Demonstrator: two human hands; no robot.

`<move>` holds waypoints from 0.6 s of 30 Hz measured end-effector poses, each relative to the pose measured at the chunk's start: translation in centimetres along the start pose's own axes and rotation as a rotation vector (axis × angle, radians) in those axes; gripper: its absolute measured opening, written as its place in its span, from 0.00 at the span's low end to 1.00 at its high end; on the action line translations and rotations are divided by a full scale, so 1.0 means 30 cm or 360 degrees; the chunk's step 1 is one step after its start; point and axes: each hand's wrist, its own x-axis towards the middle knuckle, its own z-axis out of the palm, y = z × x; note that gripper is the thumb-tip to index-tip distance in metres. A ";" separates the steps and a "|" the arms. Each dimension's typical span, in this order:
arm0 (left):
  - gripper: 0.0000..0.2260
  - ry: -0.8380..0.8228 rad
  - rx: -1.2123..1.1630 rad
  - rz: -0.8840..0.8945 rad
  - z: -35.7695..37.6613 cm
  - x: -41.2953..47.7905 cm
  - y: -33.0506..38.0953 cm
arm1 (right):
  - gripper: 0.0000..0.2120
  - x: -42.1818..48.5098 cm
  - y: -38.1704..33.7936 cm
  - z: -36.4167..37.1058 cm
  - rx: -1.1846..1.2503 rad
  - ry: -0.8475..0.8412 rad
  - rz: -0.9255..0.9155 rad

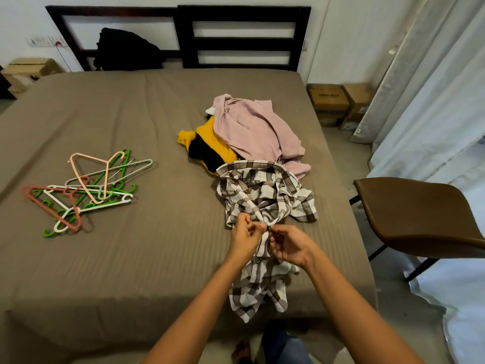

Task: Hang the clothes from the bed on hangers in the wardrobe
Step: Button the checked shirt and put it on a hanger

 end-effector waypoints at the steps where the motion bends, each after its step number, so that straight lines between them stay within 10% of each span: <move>1: 0.11 -0.0062 0.0049 0.0061 -0.006 -0.006 0.001 | 0.09 0.013 -0.009 -0.005 -0.0131 0.0047 -0.0092; 7: 0.12 -0.0095 -0.0138 -0.0287 0.005 -0.016 0.009 | 0.04 0.078 0.016 -0.002 -0.0578 0.0341 -0.0597; 18: 0.06 0.0066 -0.0499 -0.0931 0.008 0.038 0.090 | 0.05 -0.007 0.112 -0.028 -0.0486 0.0069 -0.0914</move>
